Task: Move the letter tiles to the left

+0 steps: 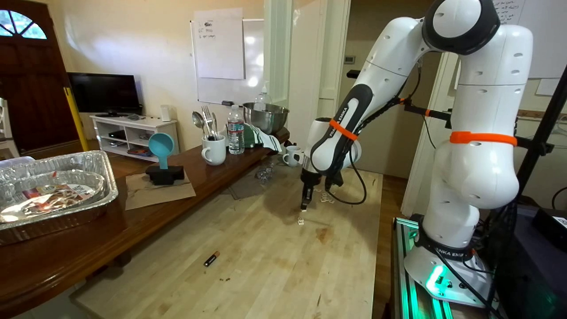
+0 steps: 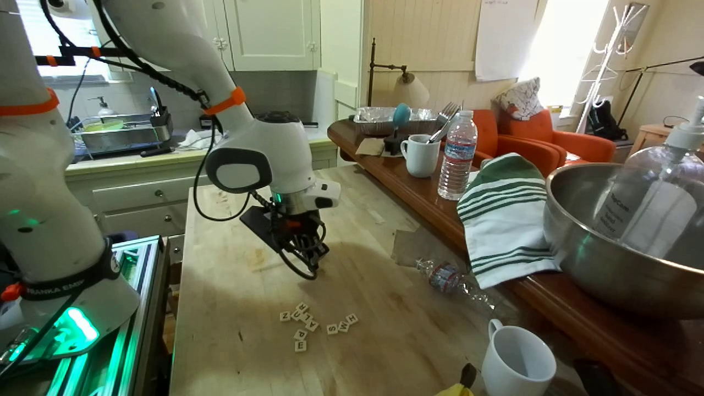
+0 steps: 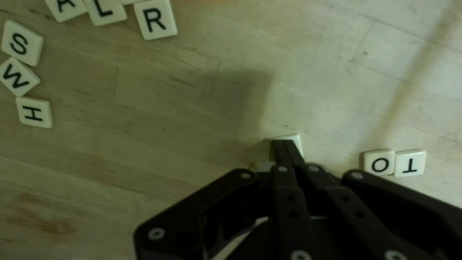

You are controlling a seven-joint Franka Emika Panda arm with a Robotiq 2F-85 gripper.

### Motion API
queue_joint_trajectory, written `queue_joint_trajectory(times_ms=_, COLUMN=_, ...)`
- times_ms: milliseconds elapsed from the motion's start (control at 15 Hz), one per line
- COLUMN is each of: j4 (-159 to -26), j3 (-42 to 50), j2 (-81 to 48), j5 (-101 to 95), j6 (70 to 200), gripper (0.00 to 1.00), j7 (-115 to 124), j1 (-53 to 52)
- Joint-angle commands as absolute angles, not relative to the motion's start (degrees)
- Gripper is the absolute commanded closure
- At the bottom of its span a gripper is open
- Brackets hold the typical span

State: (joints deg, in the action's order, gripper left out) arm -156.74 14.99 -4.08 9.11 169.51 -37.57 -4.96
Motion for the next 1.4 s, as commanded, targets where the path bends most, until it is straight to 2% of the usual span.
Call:
queue_joint_trajectory(times_ms=0, j4=-159.1, j3=13.8, j2=-7.1, j5=8.2, j6=169.6, gripper=1.0, j7=-31.9, j1=-7.8)
queue_joint_trajectory(times_ms=1267, j4=-157.8, j3=13.8, j2=-8.0, j5=3.8, j6=168.7, gripper=1.0, j7=-26.9, j1=-9.8)
queue_joint_trajectory(times_ms=1333, j4=-157.8, j3=8.9, j2=-7.8, j5=1.2, j6=168.5, gripper=1.0, j7=-25.2, j1=-4.4)
